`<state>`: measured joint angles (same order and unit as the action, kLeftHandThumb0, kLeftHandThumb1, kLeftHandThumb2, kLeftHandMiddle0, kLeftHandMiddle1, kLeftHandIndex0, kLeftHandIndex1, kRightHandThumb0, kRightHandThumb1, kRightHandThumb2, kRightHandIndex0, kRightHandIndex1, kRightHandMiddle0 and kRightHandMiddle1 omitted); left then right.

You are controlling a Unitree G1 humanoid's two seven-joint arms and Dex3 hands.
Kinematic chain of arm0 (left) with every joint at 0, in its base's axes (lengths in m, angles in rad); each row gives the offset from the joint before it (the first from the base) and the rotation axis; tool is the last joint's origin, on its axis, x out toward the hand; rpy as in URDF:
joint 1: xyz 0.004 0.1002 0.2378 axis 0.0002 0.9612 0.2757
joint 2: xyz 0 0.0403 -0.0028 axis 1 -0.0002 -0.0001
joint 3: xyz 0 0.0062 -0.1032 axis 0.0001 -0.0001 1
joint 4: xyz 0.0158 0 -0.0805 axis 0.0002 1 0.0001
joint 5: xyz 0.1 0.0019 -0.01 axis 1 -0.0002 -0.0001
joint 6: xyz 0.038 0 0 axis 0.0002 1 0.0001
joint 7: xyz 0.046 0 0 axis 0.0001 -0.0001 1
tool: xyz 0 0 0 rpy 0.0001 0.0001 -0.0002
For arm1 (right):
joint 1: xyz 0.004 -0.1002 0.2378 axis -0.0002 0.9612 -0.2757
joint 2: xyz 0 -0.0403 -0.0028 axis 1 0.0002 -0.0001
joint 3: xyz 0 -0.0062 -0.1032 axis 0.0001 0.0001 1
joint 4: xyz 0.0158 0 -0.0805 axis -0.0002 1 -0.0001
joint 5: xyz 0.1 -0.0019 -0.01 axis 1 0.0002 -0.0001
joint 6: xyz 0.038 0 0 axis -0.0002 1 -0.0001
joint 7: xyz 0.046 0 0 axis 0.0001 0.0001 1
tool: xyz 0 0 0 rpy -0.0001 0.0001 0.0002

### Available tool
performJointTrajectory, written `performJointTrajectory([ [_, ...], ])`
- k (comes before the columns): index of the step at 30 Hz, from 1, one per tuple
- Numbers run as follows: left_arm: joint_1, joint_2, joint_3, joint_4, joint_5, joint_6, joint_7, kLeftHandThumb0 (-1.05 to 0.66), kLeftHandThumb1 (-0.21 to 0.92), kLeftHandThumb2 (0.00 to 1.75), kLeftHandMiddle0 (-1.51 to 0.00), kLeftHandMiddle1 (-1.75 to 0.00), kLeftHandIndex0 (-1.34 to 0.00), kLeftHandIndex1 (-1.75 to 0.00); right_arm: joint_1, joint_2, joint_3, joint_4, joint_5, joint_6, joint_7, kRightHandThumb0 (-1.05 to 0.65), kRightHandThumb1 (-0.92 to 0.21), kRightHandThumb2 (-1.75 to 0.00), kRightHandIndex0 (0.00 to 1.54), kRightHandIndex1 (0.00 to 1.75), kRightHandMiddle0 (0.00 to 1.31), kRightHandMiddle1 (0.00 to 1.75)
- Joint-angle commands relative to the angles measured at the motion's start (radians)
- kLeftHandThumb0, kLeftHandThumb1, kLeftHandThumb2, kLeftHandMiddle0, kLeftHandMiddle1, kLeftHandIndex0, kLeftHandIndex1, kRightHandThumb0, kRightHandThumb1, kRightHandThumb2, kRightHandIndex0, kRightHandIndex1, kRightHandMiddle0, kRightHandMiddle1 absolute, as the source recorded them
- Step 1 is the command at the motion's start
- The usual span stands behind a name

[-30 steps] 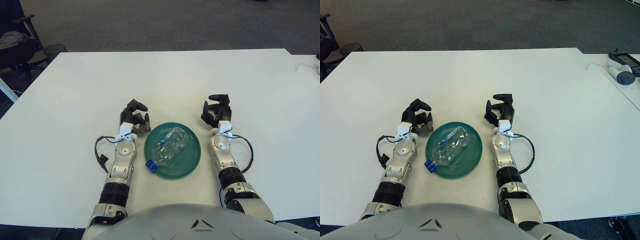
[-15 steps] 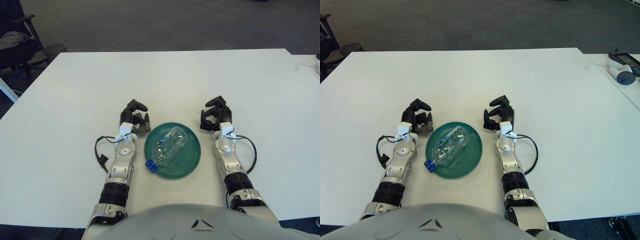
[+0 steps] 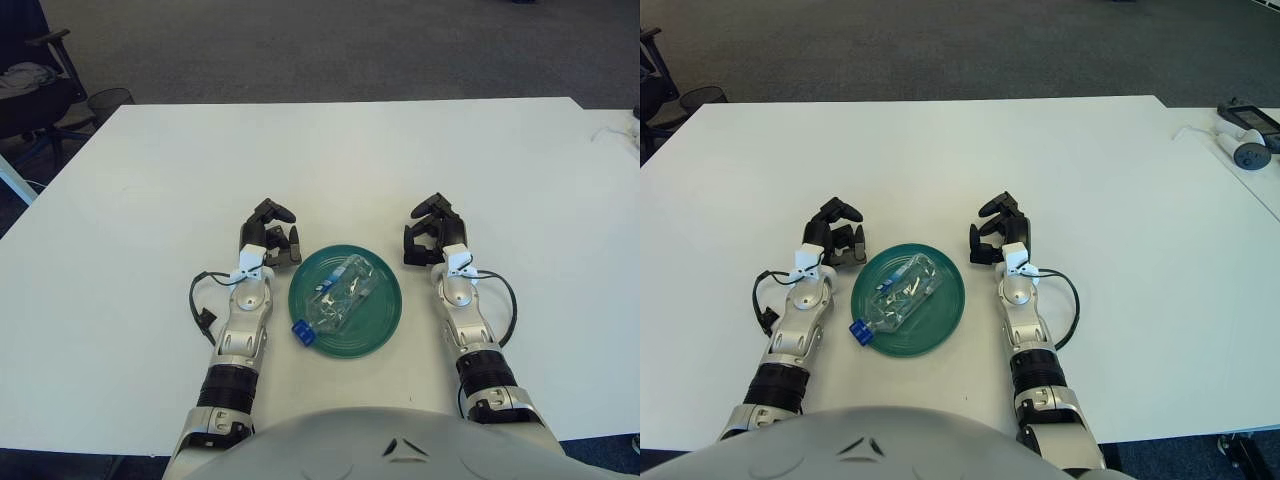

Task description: Put the bottle into the plate.

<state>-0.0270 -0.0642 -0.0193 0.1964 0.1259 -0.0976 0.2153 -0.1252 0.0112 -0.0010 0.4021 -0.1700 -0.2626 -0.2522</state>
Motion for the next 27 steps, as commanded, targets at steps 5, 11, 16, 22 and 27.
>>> performJointTrajectory([
  [5, 0.028, 0.008, 0.005, 0.028, -0.005, 0.041, -0.016, -0.52, 0.17, 1.49, -1.26, -1.75, -0.72, -1.75, 0.052, -0.022, -0.001, 0.034, 0.003, 0.033, 0.025, 0.0, -0.07, -1.6, 0.78, 1.74, 0.57, 1.75],
  [11, 0.027, 0.01, 0.006, 0.031, -0.01, 0.026, -0.025, -0.52, 0.17, 1.49, -1.26, -1.75, -0.72, -1.75, 0.048, -0.027, -0.005, 0.053, 0.011, 0.015, 0.039, 0.0, -0.06, -1.62, 0.79, 1.74, 0.58, 1.75],
  [16, 0.028, 0.009, 0.005, 0.023, -0.009, 0.025, -0.029, -0.52, 0.17, 1.49, -1.26, -1.75, -0.72, -1.75, 0.046, -0.028, -0.009, 0.062, 0.026, 0.012, 0.056, 0.0, -0.05, -1.63, 0.8, 1.74, 0.59, 1.75],
  [22, 0.028, 0.006, 0.004, 0.022, 0.004, 0.035, -0.016, -0.52, 0.17, 1.49, -1.25, -1.75, -0.72, -1.75, 0.049, -0.029, -0.011, 0.057, 0.045, 0.02, 0.07, 0.0, -0.05, -1.62, 0.8, 1.74, 0.59, 1.75],
  [27, 0.033, 0.006, 0.002, 0.014, 0.015, 0.052, -0.008, -0.52, 0.17, 1.49, -1.25, -1.75, -0.72, -1.75, 0.054, -0.026, -0.017, 0.047, 0.06, 0.032, 0.081, 0.0, -0.06, -1.62, 0.8, 1.73, 0.58, 1.75],
])
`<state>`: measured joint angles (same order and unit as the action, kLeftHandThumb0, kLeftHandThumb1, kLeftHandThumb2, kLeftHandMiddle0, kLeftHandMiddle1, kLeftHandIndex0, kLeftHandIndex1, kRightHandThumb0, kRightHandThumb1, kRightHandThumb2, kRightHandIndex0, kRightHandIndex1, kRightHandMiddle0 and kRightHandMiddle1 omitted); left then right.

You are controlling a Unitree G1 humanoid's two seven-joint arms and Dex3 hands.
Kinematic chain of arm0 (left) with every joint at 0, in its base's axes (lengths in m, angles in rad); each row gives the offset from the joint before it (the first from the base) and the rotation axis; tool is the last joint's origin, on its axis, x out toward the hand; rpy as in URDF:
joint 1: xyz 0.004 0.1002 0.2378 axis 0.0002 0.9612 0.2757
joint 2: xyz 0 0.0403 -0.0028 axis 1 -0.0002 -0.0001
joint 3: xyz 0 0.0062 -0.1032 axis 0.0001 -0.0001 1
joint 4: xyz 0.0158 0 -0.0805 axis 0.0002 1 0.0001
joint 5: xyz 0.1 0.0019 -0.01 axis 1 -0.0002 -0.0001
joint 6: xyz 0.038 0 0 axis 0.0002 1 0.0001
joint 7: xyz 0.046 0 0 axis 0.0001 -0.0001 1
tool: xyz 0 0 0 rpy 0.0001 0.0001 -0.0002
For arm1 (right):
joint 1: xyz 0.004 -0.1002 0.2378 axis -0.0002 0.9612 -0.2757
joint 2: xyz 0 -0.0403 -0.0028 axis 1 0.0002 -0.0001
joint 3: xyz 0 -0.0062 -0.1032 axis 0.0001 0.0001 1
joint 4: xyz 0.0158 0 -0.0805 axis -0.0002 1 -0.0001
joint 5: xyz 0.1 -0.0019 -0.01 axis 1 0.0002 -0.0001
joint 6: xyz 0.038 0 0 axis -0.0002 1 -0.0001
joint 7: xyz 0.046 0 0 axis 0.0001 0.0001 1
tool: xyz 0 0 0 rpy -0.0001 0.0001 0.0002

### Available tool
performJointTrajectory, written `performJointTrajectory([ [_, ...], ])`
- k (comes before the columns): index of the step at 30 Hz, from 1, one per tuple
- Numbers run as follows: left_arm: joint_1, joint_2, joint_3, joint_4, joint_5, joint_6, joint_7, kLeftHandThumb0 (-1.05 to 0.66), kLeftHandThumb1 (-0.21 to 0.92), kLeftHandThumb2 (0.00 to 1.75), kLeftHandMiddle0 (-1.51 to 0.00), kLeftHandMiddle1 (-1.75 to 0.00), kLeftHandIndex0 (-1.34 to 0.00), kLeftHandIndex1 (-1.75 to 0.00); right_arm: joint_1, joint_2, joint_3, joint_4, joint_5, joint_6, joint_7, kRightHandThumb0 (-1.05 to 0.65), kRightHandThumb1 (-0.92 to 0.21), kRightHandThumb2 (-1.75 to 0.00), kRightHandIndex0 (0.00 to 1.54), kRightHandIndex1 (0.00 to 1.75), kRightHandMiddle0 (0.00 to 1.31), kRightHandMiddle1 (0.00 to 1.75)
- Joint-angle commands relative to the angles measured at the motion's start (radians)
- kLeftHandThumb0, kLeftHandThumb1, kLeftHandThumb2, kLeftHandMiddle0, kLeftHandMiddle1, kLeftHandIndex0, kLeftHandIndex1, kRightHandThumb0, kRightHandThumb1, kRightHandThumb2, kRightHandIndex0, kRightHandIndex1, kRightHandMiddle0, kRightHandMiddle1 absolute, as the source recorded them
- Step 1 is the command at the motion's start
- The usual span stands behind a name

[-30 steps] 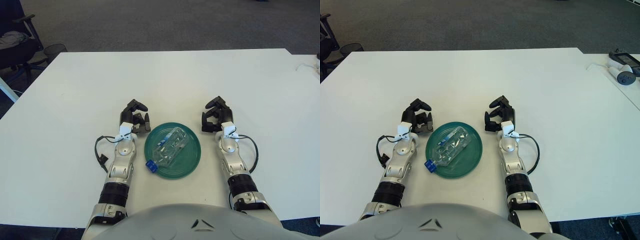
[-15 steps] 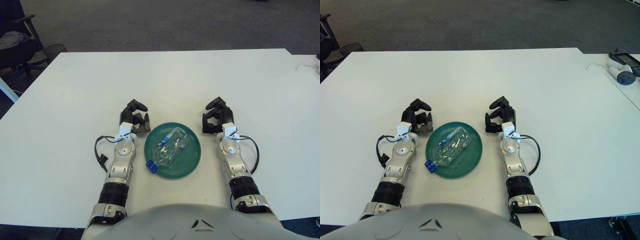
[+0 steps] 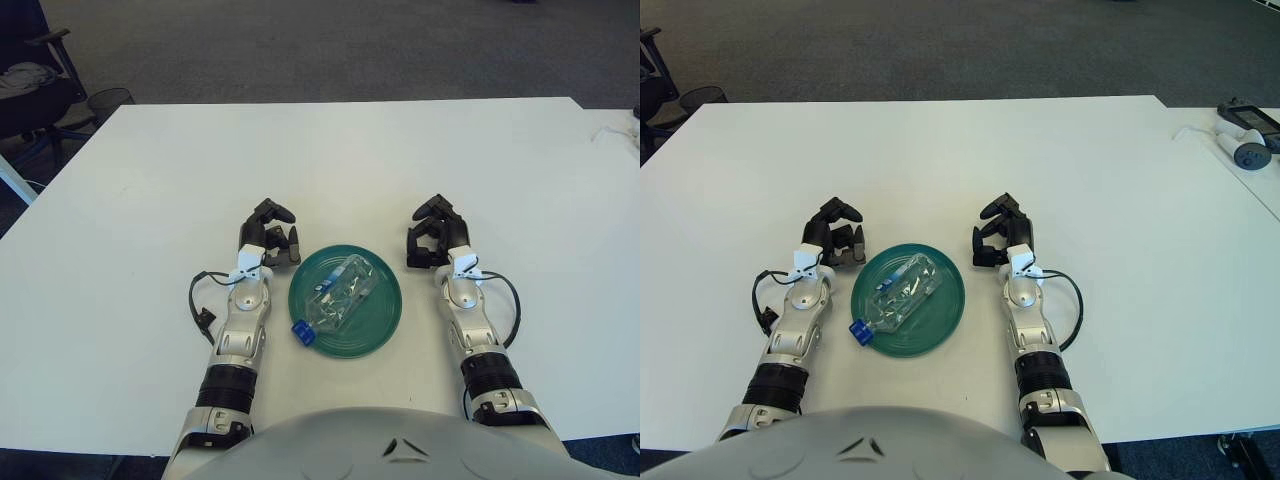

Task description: Put the bottle into the plate.

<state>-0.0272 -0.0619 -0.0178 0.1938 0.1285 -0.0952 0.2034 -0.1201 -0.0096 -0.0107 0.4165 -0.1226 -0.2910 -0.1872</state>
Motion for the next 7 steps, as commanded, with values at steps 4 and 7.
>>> performJointTrajectory([
  [4, 0.033, 0.004, -0.001, 0.015, 0.007, 0.056, 0.001, -0.52, 0.17, 1.49, -1.25, -1.75, -0.72, -1.75, 0.051, -0.003, -0.011, 0.026, 0.023, 0.068, 0.021, 0.0, -0.06, -1.61, 0.8, 1.72, 0.58, 1.75],
  [7, 0.033, 0.004, 0.0, 0.015, 0.003, 0.055, -0.001, -0.52, 0.18, 1.49, -1.25, -1.75, -0.72, -1.75, 0.052, -0.002, -0.012, 0.023, 0.029, 0.07, 0.022, 0.0, -0.06, -1.6, 0.8, 1.72, 0.58, 1.75],
])
